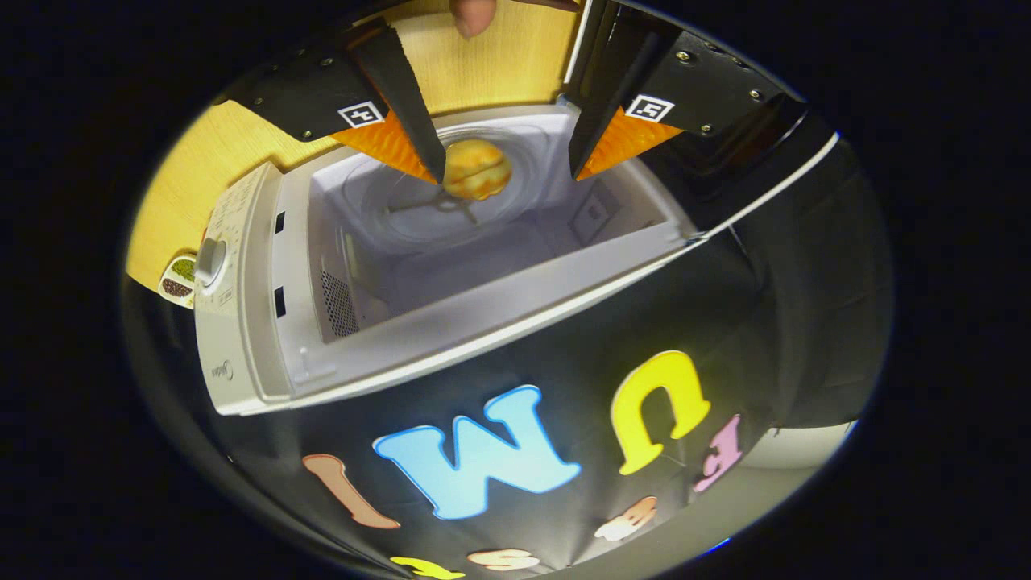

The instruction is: Open the microwave, put the food inside, and close the microwave door.

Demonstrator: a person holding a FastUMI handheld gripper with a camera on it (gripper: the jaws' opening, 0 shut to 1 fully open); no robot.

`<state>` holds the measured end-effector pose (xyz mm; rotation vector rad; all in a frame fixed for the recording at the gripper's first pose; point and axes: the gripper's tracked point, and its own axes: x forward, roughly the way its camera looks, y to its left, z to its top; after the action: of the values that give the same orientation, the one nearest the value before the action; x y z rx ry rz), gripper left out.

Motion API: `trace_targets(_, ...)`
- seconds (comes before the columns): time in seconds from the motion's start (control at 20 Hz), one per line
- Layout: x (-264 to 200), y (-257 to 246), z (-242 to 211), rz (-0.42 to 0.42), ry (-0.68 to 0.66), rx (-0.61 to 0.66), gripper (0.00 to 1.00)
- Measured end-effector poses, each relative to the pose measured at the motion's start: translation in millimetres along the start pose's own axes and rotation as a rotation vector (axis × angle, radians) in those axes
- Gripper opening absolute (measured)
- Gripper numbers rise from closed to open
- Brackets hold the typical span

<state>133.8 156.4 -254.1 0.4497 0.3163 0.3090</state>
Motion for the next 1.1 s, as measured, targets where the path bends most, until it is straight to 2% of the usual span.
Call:
trace_targets(0.25,-136.1,92.7,-4.7,0.306,-0.047,-0.120,0.93)
trace_targets(0.4,-203.6,132.2,-3.1,0.425,-0.141,-0.216,0.93)
trace_targets(0.55,-252.3,169.5,-4.6,0.559,-0.230,-0.261,0.93)
trace_targets(0.65,-276.9,189.6,-13.0,0.603,-0.257,-0.279,0.93)
trace_targets(0.8,-281.5,227.2,-48.7,0.638,-0.230,-0.334,0.93)
trace_targets(0.95,-268.2,247.6,-83.6,0.583,-0.207,-0.426,0.93)
trace_targets(1.1,-252.6,260.1,-120.0,0.548,-0.205,-0.506,0.88)
